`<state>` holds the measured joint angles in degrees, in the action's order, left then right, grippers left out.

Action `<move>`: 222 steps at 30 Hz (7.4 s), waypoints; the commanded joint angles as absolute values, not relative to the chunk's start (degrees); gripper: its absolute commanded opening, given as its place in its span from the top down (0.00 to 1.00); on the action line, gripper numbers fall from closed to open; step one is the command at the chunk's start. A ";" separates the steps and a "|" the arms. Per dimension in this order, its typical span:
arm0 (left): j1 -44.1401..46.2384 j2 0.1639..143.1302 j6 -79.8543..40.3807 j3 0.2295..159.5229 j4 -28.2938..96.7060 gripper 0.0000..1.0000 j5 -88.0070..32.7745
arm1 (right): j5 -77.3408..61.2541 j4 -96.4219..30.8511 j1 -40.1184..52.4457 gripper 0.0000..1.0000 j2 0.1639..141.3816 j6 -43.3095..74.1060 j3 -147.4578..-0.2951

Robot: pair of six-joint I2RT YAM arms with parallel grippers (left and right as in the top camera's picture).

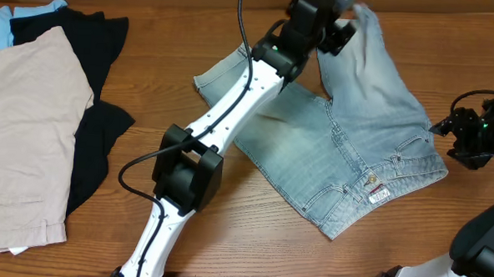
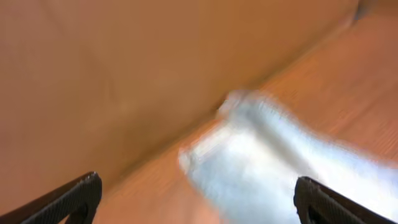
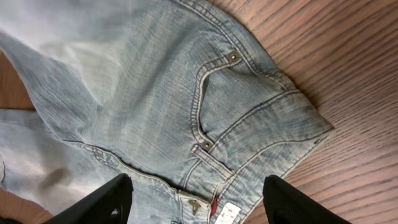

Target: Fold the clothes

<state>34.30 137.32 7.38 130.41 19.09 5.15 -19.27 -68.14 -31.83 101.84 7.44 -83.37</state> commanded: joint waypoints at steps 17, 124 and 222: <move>20.18 129.36 9.21 137.43 52.97 0.00 9.34 | -15.11 -62.15 -7.18 0.30 102.17 18.02 -78.96; 26.15 150.65 6.17 129.38 78.54 0.00 6.13 | -9.82 -54.41 -13.69 0.18 85.12 28.45 -63.09; 9.34 150.65 -1.74 128.66 73.45 0.00 -1.06 | -15.55 -45.87 -15.33 0.00 89.52 19.75 -59.48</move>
<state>12.14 147.04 -0.12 131.09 71.16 0.25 -15.25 -45.60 -15.64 89.54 18.41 -58.61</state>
